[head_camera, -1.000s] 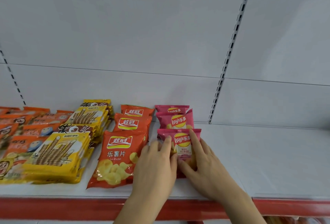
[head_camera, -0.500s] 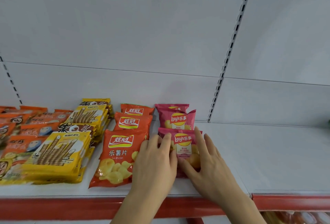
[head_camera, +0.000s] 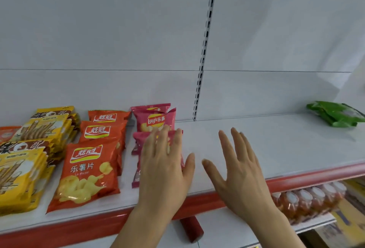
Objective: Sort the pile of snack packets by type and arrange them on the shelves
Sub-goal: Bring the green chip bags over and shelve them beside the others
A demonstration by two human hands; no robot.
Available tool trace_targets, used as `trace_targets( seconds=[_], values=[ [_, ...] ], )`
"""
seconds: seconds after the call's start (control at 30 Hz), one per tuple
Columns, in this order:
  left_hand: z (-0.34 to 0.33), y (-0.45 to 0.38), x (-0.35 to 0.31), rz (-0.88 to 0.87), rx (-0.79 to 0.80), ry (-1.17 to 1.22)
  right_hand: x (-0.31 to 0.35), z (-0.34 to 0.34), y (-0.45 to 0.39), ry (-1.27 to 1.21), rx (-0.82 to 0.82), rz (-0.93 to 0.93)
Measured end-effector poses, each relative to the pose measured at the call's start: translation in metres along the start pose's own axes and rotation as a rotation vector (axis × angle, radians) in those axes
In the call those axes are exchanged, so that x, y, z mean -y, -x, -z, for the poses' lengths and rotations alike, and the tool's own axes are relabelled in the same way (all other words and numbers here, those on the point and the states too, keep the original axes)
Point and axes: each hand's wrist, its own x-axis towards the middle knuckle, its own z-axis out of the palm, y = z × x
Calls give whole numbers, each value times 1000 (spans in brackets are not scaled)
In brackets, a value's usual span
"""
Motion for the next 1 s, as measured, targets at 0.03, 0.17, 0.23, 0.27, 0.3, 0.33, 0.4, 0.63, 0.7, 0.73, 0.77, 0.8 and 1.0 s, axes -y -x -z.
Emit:
trace_targets(
  seconds=[0.03,0.17,0.23,0.27,0.3,0.33,0.4,0.63,0.7,0.73,0.77,0.8,1.0],
  values=[
    [-4,1,-13,-8,15,3,-12,6,4,-2,4,-18],
    [-26,4,-74,-70,14,-10,-72,31,20,-18,9,-85],
    [-43,4,-111,-86,14,0,-110,45,29,-9,6,-111],
    [-52,5,-132,-89,18,10,-131,54,33,-1,5,-124],
    [-61,6,-153,-88,26,22,-154,63,38,7,4,-136],
    [-71,8,-175,-92,32,27,-176,73,43,16,4,-146],
    [-90,10,-220,-116,46,30,-220,93,51,40,13,-174],
    [-142,-11,-344,-141,160,85,-340,147,57,56,56,-292],
    [-162,-20,-374,-157,210,110,-375,156,52,53,31,-329],
    [-171,-25,-385,-168,231,115,-390,158,47,55,24,-340],
    [-181,-30,-397,-178,253,118,-405,159,42,53,20,-349],
    [-190,-37,-409,-187,277,120,-418,160,35,48,18,-352],
    [-249,-92,-463,-175,334,152,-496,158,-17,99,7,-335]
  ],
)
